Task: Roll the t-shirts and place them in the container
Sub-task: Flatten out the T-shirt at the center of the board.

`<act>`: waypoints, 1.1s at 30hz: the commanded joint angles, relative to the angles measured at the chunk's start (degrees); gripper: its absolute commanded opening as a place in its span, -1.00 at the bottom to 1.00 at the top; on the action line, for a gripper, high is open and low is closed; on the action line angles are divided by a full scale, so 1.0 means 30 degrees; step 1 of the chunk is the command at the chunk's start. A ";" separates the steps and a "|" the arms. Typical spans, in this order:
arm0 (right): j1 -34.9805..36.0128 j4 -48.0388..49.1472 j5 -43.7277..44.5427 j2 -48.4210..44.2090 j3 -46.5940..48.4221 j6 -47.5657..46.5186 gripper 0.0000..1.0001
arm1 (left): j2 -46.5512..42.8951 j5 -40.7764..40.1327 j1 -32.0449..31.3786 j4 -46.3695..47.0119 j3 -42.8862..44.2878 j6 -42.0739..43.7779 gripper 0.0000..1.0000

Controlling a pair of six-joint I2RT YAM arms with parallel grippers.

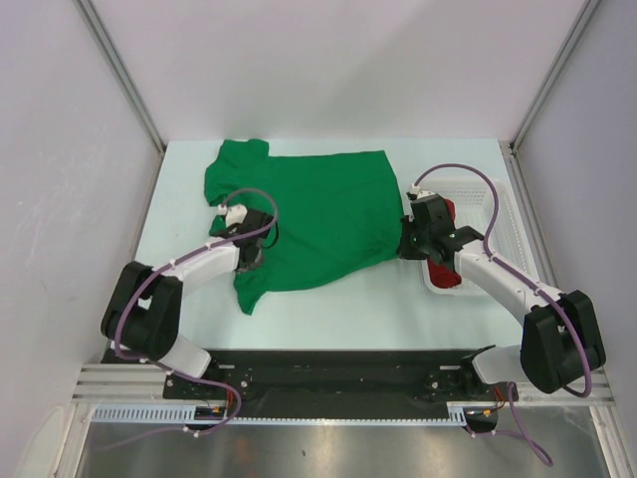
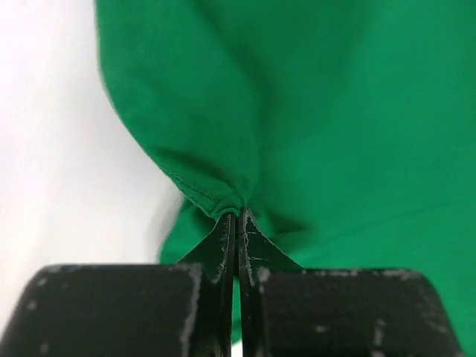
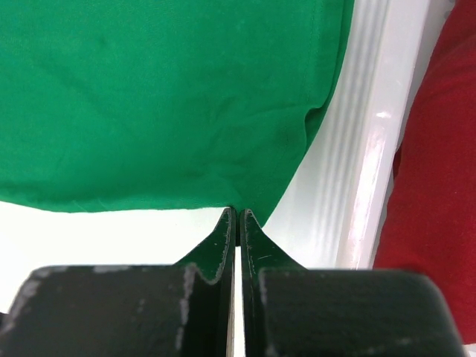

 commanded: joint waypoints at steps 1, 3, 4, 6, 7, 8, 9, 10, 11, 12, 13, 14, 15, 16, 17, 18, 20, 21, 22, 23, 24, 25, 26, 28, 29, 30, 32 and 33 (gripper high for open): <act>-0.0078 -0.0030 -0.0162 -0.0541 0.0733 -0.0277 -1.00 | 0.0631 0.0660 0.0123 -0.0675 -0.1596 0.0649 -1.00; -0.0078 0.0057 -0.0515 -0.0424 0.0733 -0.0306 -1.00 | 0.0340 0.1245 -0.0170 -0.0121 -0.2357 0.0823 -1.00; -0.0107 0.0029 -0.0515 -0.0366 0.0733 -0.0306 -1.00 | 0.0252 0.2002 -0.0316 0.0230 -0.2504 0.1085 -1.00; -0.0078 0.0087 -0.0486 -0.0219 0.0733 -0.0277 -1.00 | -0.0013 0.2535 -0.1338 0.0380 -0.2507 0.1496 -1.00; -0.0078 0.0116 -0.0486 -0.0132 0.0733 -0.0277 -1.00 | -0.0071 0.2595 -0.1691 0.0235 -0.2361 0.1643 -0.99; -0.0107 0.0116 -0.0457 -0.0102 0.0733 -0.0277 -1.00 | 0.0015 0.3118 -0.2158 0.0146 -0.2156 0.1760 -0.99; -0.0108 0.0174 -0.0456 -0.0131 0.0733 -0.0248 -1.00 | 0.0132 0.3558 -0.2250 0.0058 -0.2096 0.1848 -1.00; -0.0108 0.0204 -0.0456 -0.0131 0.0733 -0.0248 -1.00 | 0.0162 0.3939 -0.2309 0.0174 -0.2125 0.1965 -0.99; -0.0108 0.0175 -0.0427 -0.0102 0.0733 -0.0277 -1.00 | 0.0163 0.4871 -0.2570 0.0407 -0.2241 0.2228 -0.98; -0.0108 0.0146 -0.0398 -0.0131 0.0733 -0.0248 -1.00 | 0.0279 0.5142 -0.2776 0.0699 -0.2242 0.2520 -0.96; -0.0108 0.0175 -0.0398 -0.0131 0.0733 -0.0277 -1.00 | 0.0425 0.5202 -0.3039 0.0499 -0.2039 0.2842 -0.92; -0.0108 0.0146 -0.0398 -0.0131 0.0733 -0.0277 -1.00 | 0.0600 0.5232 -0.3535 0.0323 -0.1573 0.3048 -0.80; -0.0108 0.0146 -0.0398 -0.0102 0.0733 -0.0248 -1.00 | 0.0776 0.5377 -0.3685 0.0176 -0.1336 0.3225 -0.77; -0.0108 0.0117 -0.0369 -0.0131 0.0733 -0.0248 -1.00 | 0.0633 0.5582 -0.3831 0.0378 -0.1218 0.3574 -0.74; -0.0137 0.0116 -0.0340 -0.0131 0.0733 -0.0248 -1.00 | 0.0283 0.5729 -0.3949 0.0612 -0.1246 0.3607 -0.68; -0.0137 0.0087 -0.0281 -0.0160 0.0733 -0.0277 -1.00 | -0.0097 0.6020 -0.3950 0.0904 -0.1275 0.3549 -0.67; -0.0195 0.0029 -0.0251 -0.0132 0.0733 -0.0277 -1.00 | -0.1182 0.6518 -0.3805 0.1373 -0.1130 0.3606 -0.63; -0.0195 0.0057 -0.0251 -0.0131 0.0733 -0.0277 -1.00 | -0.1388 0.7188 -0.3746 0.1724 -0.0955 0.3752 -0.62; -0.0224 0.0087 -0.0251 -0.0102 0.0733 -0.0277 -1.00 | -0.1332 0.7340 -0.3600 0.1611 -0.0634 0.3841 -0.62; -0.0283 0.0145 -0.0251 -0.0102 0.0733 -0.0306 -1.00 | -0.1215 0.7487 -0.3308 0.1436 0.0065 0.3900 -0.61; -0.0254 0.0087 -0.0280 -0.0073 0.0733 -0.0277 -1.00 | -0.1040 0.7662 -0.3102 0.0999 0.0391 0.3929 -0.52; -0.0254 0.0058 -0.0281 -0.0102 0.0733 -0.0277 -1.00 | -0.0922 0.7722 -0.2897 0.0734 0.0626 0.3697 -0.33; -0.0225 0.0116 -0.0252 -0.0131 0.0733 -0.0277 -1.00 | -0.1008 0.7665 -0.2460 0.0383 0.0890 0.3405 -0.18; -0.0254 0.0029 -0.0251 -0.0132 0.0733 -0.0277 -1.00 | -0.1708 0.7431 -0.1699 0.0291 0.0108 0.2268 -0.15; -0.0283 0.0028 -0.0251 -0.0131 0.0733 -0.0277 -1.00 | -0.2988 0.7459 -0.1317 0.0466 -0.0362 0.1738 0.01; -0.0254 0.0028 -0.0251 -0.0102 0.0733 -0.0335 -1.00 | -0.3639 0.7546 -0.0907 0.1135 -0.0860 0.1210 0.04; -0.0254 0.0087 -0.0310 -0.0015 0.0733 -0.0277 -1.00 | -0.4929 0.7783 0.0586 0.1783 -0.2180 -0.0051 -0.02; -0.0254 0.0116 -0.0339 -0.0014 0.0733 -0.0277 -1.00 | -0.5718 0.7491 0.1142 0.1641 -0.2416 -0.0954 -0.11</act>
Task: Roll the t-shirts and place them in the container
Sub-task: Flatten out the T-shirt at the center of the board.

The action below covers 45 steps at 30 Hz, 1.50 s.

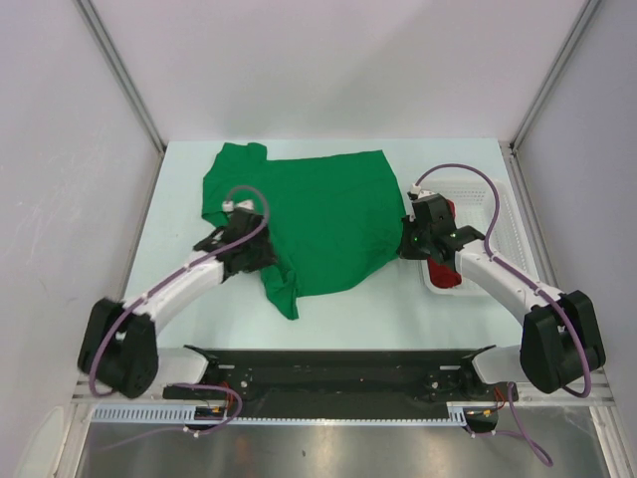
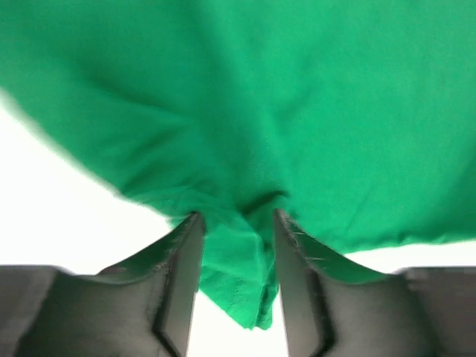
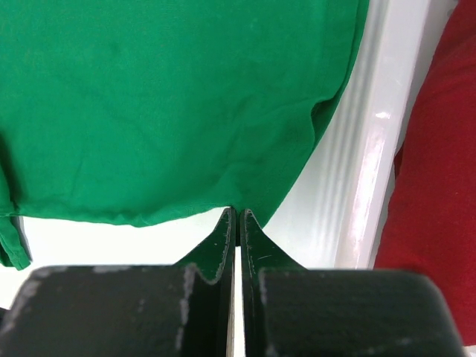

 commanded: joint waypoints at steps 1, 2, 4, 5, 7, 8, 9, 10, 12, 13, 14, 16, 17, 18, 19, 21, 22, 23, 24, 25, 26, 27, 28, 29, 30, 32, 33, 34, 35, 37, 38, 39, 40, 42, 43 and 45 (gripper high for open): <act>-0.0043 0.0160 0.0018 0.0037 0.0726 -0.0263 -1.00 | -0.3000 -0.0270 0.3044 0.0350 -0.1550 -0.3148 -0.18; -0.0043 0.0189 -0.0011 0.0066 0.0726 -0.0292 -1.00 | -0.3118 -0.0882 0.3548 -0.0231 -0.1611 -0.3527 -0.32; -0.0043 0.0218 -0.0070 0.0067 0.0726 -0.0263 -1.00 | -0.3411 -0.1559 0.4660 -0.0499 -0.1902 -0.4494 -0.34; -0.0043 0.0190 -0.0070 0.0096 0.0726 -0.0263 -1.00 | -0.3528 -0.2287 0.4956 -0.0761 -0.2049 -0.5020 -0.33; -0.0013 0.0277 -0.0157 0.0154 0.0726 -0.0262 -1.00 | -0.3763 -0.2265 0.6065 -0.0589 -0.2807 -0.5989 -0.30; -0.0013 0.0277 -0.0158 0.0125 0.0726 -0.0263 -1.00 | -0.3793 -0.1714 0.6479 0.0050 -0.3073 -0.6166 -0.27; 0.0016 0.0277 -0.0158 0.0154 0.0726 -0.0292 -1.00 | -0.3561 -0.1273 0.6889 0.0492 -0.3337 -0.6168 -0.24; -0.0013 0.0277 -0.0158 0.0154 0.0726 -0.0263 -1.00 | -0.3298 -0.0921 0.7473 0.0931 -0.3601 -0.6081 -0.18; -0.0043 0.0219 -0.0187 0.0213 0.0726 -0.0292 -1.00 | -0.2334 -0.0565 0.7771 0.1639 -0.3459 -0.5614 -0.14; -0.0014 0.0219 -0.0216 0.0213 0.0726 -0.0292 -1.00 | -0.1371 -0.0536 0.7830 0.1726 -0.3138 -0.5437 -0.11; -0.0013 0.0219 -0.0217 0.0213 0.0726 -0.0292 -1.00 | -0.0868 -0.0594 0.7830 0.2045 -0.2990 -0.5319 -0.10; -0.0013 0.0190 -0.0188 0.0184 0.0726 -0.0321 -1.00 | 0.0214 -0.0595 0.7830 0.2486 -0.2784 -0.5143 -0.11; -0.0013 0.0160 -0.0187 0.0213 0.0726 -0.0321 -1.00 | 0.0482 -0.0595 0.7830 0.3155 -0.2725 -0.4997 -0.11; -0.0013 0.0160 -0.0158 0.0242 0.0726 -0.0321 -1.00 | 0.0745 -0.0595 0.7830 0.3336 -0.2666 -0.5025 -0.11; -0.0013 0.0160 -0.0158 0.0242 0.0726 -0.0321 -1.00 | 0.1328 -0.0566 0.7830 0.3831 -0.2492 -0.4938 -0.12; -0.0013 0.0189 -0.0158 0.0242 0.0726 -0.0321 -1.00 | 0.1946 -0.0478 0.7830 0.4040 -0.2054 -0.4761 -0.13; -0.0013 0.0189 -0.0129 0.0242 0.0726 -0.0321 -1.00 | 0.2181 -0.0391 0.7830 0.4331 -0.1935 -0.4674 -0.13; -0.0042 0.0160 -0.0129 0.0271 0.0726 -0.0321 -1.00 | 0.2532 -0.0390 0.7830 0.4392 -0.1817 -0.4586 -0.14; -0.0014 0.0131 -0.0129 0.0243 0.0726 -0.0321 -1.00 | 0.2622 -0.0448 0.7801 0.4392 -0.1671 -0.4586 -0.14; -0.0013 0.0160 -0.0100 0.0271 0.0726 -0.0350 -1.00 | 0.2623 -0.0419 0.7801 0.4567 -0.1670 -0.4557 -0.15; 0.0016 0.0131 -0.0070 0.0272 0.0726 -0.0321 -1.00 | 0.2536 -0.0361 0.7801 0.4684 -0.1699 -0.4498 -0.16; 0.0016 0.0160 -0.0041 0.0272 0.0726 -0.0321 -1.00 | 0.2419 -0.0360 0.7772 0.4685 -0.1786 -0.4469 -0.17; 0.0016 0.0160 -0.0041 0.0301 0.0726 -0.0321 -1.00 | 0.2302 -0.0447 0.7772 0.4801 -0.1845 -0.4439 -0.17; 0.0016 0.0218 -0.0070 0.0388 0.0726 -0.0321 -1.00 | 0.2098 -0.0506 0.7772 0.4890 -0.1933 -0.4323 -0.17; 0.0016 0.0248 -0.0099 0.0447 0.0726 -0.0321 -1.00 | 0.2067 -0.0623 0.7772 0.4920 -0.1962 -0.4235 -0.15; 0.0016 0.0248 -0.0129 0.0477 0.0726 -0.0350 -1.00 | 0.2183 -0.0887 0.7772 0.4891 -0.1788 -0.3738 -0.14; 0.0016 0.0248 -0.0100 0.0448 0.0726 -0.0321 -1.00 | 0.2532 -0.0946 0.7772 0.4746 -0.1410 -0.3620 -0.13; 0.0016 0.0248 -0.0099 0.0418 0.0726 -0.0321 -1.00 | 0.2709 -0.1062 0.7743 0.4657 -0.1232 -0.3416 -0.12; -0.0013 0.0219 -0.0070 0.0447 0.0755 -0.0321 -1.00 | 0.2914 -0.1209 0.7714 0.4569 -0.1027 -0.3356 -0.11; 0.0016 0.0219 -0.0041 0.0389 0.0726 -0.0350 -1.00 | 0.3208 -0.1531 0.7597 0.4393 -0.0528 -0.3210 -0.11; 0.0016 0.0219 -0.0012 0.0418 0.0726 -0.0350 -1.00 | 0.3180 -0.1793 0.7509 0.4509 -0.0411 -0.3093 -0.10; -0.0013 0.0219 -0.0012 0.0447 0.0726 -0.0350 -1.00 | 0.3151 -0.1970 0.7479 0.4510 -0.0178 -0.3004 -0.12; 0.0045 0.0219 -0.0012 0.0476 0.0726 -0.0350 -1.00 | 0.3150 -0.2117 0.7392 0.4568 -0.0089 -0.2888 -0.13; 0.0016 0.0218 -0.0041 0.0535 0.0784 -0.0350 -1.00 | 0.3209 -0.2352 0.7304 0.4801 0.0203 -0.2711 -0.15; 0.0016 0.0219 -0.0041 0.0506 0.0784 -0.0350 -1.00 | 0.3325 -0.2324 0.7303 0.4919 0.0321 -0.2450 -0.16; 0.0016 0.0160 -0.0041 0.0564 0.0842 -0.0350 -1.00 | 0.3530 -0.2499 0.7245 0.5036 0.0643 -0.2214 -0.20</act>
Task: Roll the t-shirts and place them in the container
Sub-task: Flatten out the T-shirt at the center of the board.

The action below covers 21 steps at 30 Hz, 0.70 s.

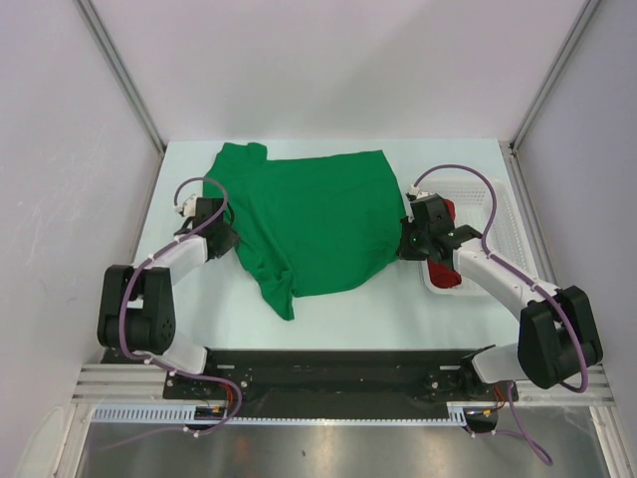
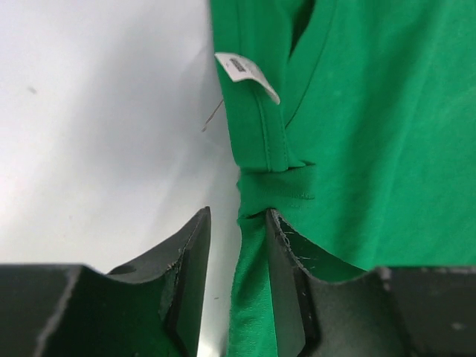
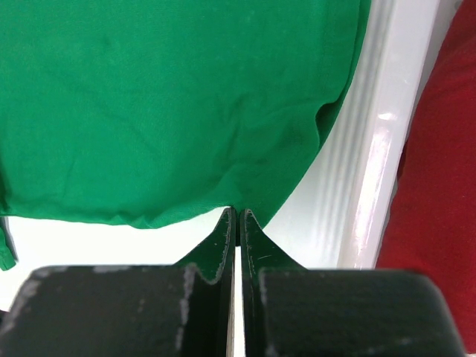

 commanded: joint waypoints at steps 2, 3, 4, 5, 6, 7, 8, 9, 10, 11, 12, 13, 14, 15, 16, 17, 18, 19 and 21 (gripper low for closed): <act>0.0016 0.0204 -0.0012 0.0098 0.0821 -0.0343 -1.00 | 0.0530 -0.0940 -0.0332 0.0855 0.1293 0.1343 -0.22; 0.0016 0.0204 -0.0012 0.0127 0.0850 -0.0343 -1.00 | 0.0647 -0.0969 -0.0391 0.0826 0.1439 0.1432 -0.24; 0.0016 0.0175 -0.0041 0.0186 0.0821 -0.0343 -1.00 | 0.0822 -0.0970 -0.0421 0.0681 0.1556 0.1490 -0.26; -0.0013 0.0175 -0.0070 0.0186 0.0821 -0.0343 -1.00 | 0.1056 -0.0912 -0.0450 0.0679 0.1645 0.1520 -0.31; 0.0016 0.0204 -0.0099 0.0215 0.0821 -0.0343 -1.00 | 0.1174 -0.0853 -0.0480 0.0679 0.1674 0.1607 -0.34; -0.0013 0.0204 -0.0100 0.0245 0.0850 -0.0343 -1.00 | 0.1233 -0.0852 -0.0509 0.0795 0.1617 0.1637 -0.36; 0.0016 0.0175 -0.0071 0.0216 0.0850 -0.0343 -1.00 | 0.1292 -0.0881 -0.0567 0.0855 0.1558 0.1667 -0.44; 0.0016 0.0175 -0.0070 0.0216 0.0850 -0.0372 -1.00 | 0.1292 -0.0766 -0.0568 0.0826 0.1500 0.1696 -0.48; 0.0016 0.0175 -0.0099 0.0245 0.0850 -0.0402 -1.00 | 0.1321 -0.0764 -0.0597 0.0797 0.1499 0.1725 -0.52; 0.0016 0.0175 -0.0129 0.0274 0.0850 -0.0373 -1.00 | 0.1206 -0.0851 -0.0655 0.0623 0.1441 0.1725 -0.63; 0.0016 0.0204 -0.0158 0.0274 0.0850 -0.0373 -1.00 | 0.1089 -0.0910 -0.0656 0.0505 0.1411 0.1783 -0.71; -0.0013 0.0204 -0.0187 0.0245 0.0850 -0.0344 -1.00 | 0.0913 -0.1172 -0.0656 0.0011 0.1411 0.1813 -0.85; 0.0016 0.0233 -0.0188 0.0274 0.0850 -0.0372 -1.00 | 0.0477 -0.1407 -0.0656 -0.0400 0.1440 0.1842 -0.93; 0.0016 0.0262 -0.0217 0.0245 0.0850 -0.0344 -1.00 | 0.0153 -0.1728 -0.0656 -0.0927 0.1498 0.1872 -1.00; 0.0016 0.0234 -0.0304 0.0274 0.0850 -0.0343 -1.00 | -0.0111 -0.2688 -0.0656 -0.1715 0.1644 0.1988 -1.00; 0.0045 0.0233 -0.0334 0.0216 0.0850 -0.0372 -1.00 | -0.0433 -0.3075 -0.0656 -0.2912 0.1935 0.2192 -1.00; 0.0074 0.0233 -0.0363 0.0216 0.0850 -0.0344 -1.00 | -0.1161 -0.3630 -0.0656 -0.3678 0.2083 0.2774 -1.00; 0.0074 0.0204 -0.0392 0.0187 0.0879 -0.0343 -1.00 | -0.1545 -0.4709 -0.0656 -0.4411 0.2172 0.2954 -1.00; 0.0133 0.0204 -0.0363 0.0157 0.0879 -0.0343 -1.00 | -0.3150 -0.5828 -0.0656 -0.6142 0.2028 0.3305 -1.00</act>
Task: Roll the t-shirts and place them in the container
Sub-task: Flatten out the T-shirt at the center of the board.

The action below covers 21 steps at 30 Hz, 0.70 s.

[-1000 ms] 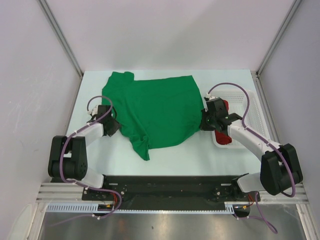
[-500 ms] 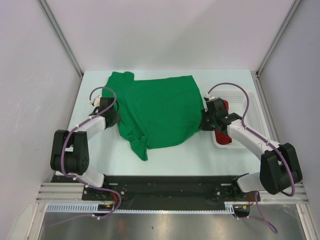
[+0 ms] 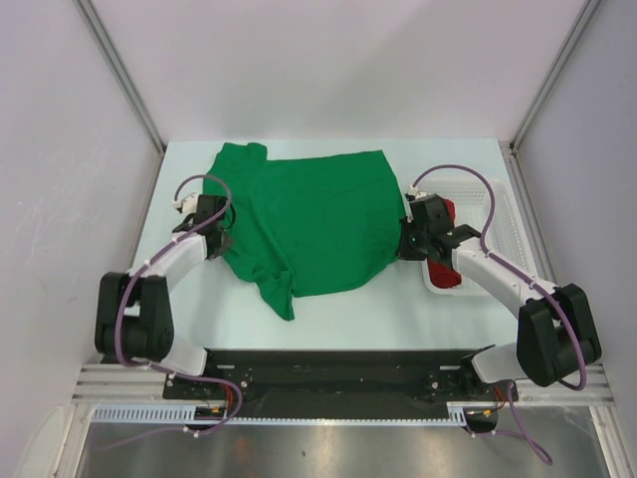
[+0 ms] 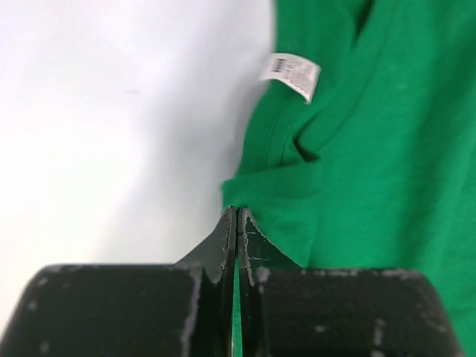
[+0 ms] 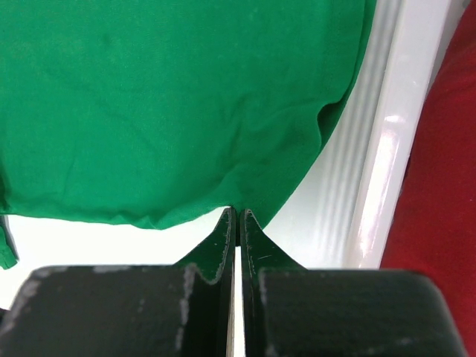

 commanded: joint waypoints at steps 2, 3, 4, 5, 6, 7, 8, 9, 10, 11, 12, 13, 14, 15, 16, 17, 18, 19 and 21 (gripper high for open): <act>0.0089 0.0211 -0.0210 -0.0069 0.0836 -0.0365 -1.00 | -0.4174 -0.4287 -0.0087 -0.4491 0.0112 0.1362 -1.00; 0.0118 0.0240 -0.0210 -0.0069 0.0836 -0.0336 -1.00 | -0.5107 -0.4555 -0.0087 -0.4846 -0.0155 0.1305 -1.00; 0.0118 0.0183 -0.0181 -0.0040 0.0865 -0.0336 -1.00 | -0.5494 -0.4732 -0.0058 -0.5256 -0.0448 0.1188 -1.00; 0.0089 0.0153 -0.0181 -0.0011 0.0865 -0.0365 -1.00 | -0.5817 -0.5052 -0.0058 -0.5521 -0.1205 0.1071 -1.00; 0.0118 0.0008 -0.0152 0.0048 0.0865 -0.0307 -1.00 | -0.6110 -0.5230 0.0029 -0.5930 -0.1647 0.0751 -1.00; 0.0118 -0.0139 0.0080 0.0077 0.0865 -0.0365 -1.00 | -0.6461 -0.5260 0.0378 -0.5992 -0.2058 0.0661 -1.00; 0.0118 -0.0285 0.0199 0.0107 0.0865 -0.0365 -1.00 | -0.6552 -0.5116 0.0642 -0.5905 -0.2845 0.0660 -0.92; 0.0118 -0.0548 0.0316 0.0136 0.0865 -0.0394 -1.00 | -0.6552 -0.4476 0.0964 -0.5905 -0.3085 0.0689 -0.88; 0.0147 -0.0637 0.0317 0.0136 0.0865 -0.0366 -1.00 | -0.6523 -0.4238 0.1373 -0.5905 -0.3232 0.0718 -0.75; 0.0148 -0.0754 0.0868 0.0165 0.0865 -0.0394 -1.00 | -0.6465 -0.4032 0.1436 -0.5934 -0.3234 0.0718 -0.54; 0.0206 -0.0784 0.0932 0.0165 0.0865 -0.0395 -1.00 | -0.6552 -0.3595 0.1465 -0.5934 -0.3147 0.0689 -0.35; 0.0264 -0.0756 0.0932 0.0310 0.0865 -0.0424 -1.00 | -0.6726 -0.3156 0.1465 -0.5789 -0.3030 0.0718 -0.06; 0.0265 -0.0726 0.0932 0.0341 0.0865 -0.0453 -1.00 | -0.7134 -0.2745 0.1465 -0.5700 -0.2739 0.0747 0.03; 0.0381 -0.0668 0.1048 0.0370 0.0865 -0.0482 -1.00 | -0.7399 -0.1668 0.1465 -0.5525 -0.2504 0.0835 0.06; 0.0498 -0.0668 0.1136 0.0400 0.0865 -0.0482 -1.00 | -0.7663 -0.0787 0.1465 -0.4393 -0.2182 0.1068 0.10; 0.0586 -0.0726 0.1224 0.0458 0.0952 -0.0511 -1.00 | -0.7898 0.0121 0.1465 -0.3743 -0.2063 0.1505 0.11; 0.0674 -0.0755 0.1428 0.0458 0.0982 -0.0541 -1.00 | -0.7726 0.1435 0.1465 -0.3331 -0.1801 0.1451 0.12; 0.0762 -0.0784 0.1459 0.0458 0.1185 -0.0570 -1.00 | -0.7318 0.1825 0.1465 -0.2949 -0.1073 0.1335 0.10; 0.0821 -0.0785 0.1343 0.0430 0.1420 -0.0512 -1.00 | -0.5154 0.2326 0.1465 -0.2156 -0.0133 0.1189 0.08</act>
